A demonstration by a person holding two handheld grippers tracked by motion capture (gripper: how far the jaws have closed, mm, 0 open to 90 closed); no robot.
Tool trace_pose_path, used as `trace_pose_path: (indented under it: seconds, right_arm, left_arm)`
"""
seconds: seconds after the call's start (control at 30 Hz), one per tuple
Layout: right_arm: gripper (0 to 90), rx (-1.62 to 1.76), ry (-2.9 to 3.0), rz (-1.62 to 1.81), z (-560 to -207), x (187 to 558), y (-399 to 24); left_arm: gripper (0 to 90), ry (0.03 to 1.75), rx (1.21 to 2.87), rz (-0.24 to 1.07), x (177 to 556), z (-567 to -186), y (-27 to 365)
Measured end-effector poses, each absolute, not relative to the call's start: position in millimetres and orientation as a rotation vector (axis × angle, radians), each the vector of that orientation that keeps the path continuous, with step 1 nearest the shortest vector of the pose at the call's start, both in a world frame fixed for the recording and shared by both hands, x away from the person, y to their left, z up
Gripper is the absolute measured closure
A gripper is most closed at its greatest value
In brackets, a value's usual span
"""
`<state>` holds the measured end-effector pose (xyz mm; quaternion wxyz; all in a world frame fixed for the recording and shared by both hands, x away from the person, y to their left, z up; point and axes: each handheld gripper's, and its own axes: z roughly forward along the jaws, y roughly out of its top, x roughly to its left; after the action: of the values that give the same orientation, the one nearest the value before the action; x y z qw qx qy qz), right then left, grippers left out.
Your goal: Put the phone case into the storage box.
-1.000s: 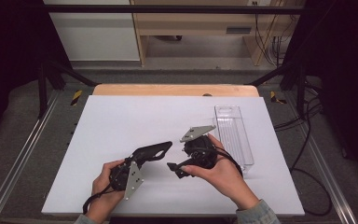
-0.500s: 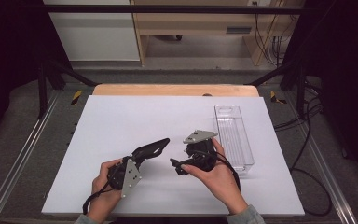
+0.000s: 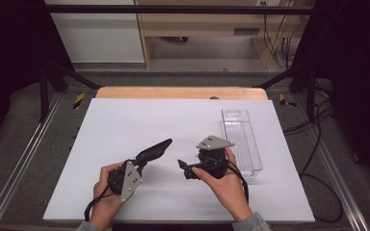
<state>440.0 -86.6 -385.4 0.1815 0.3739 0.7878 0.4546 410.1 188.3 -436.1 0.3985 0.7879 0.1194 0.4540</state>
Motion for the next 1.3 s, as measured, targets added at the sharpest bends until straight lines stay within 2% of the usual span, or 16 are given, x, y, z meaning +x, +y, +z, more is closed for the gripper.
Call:
trace_pose_path:
  seconds: [0.37,1.1,1.3]
  right_arm:
    - [4.6,1.023,2.175,1.272,-394,438,-81]
    - [5.3,0.948,1.981,1.332,-406,436,-79]
    - [6.3,0.998,1.969,1.372,-407,436,-79]
  left_arm:
    - [84.6,0.352,1.946,1.085,411,-434,193]
    - [84.7,0.606,1.678,0.654,423,-438,209]
    - [84.8,0.635,1.644,0.603,423,-440,209]
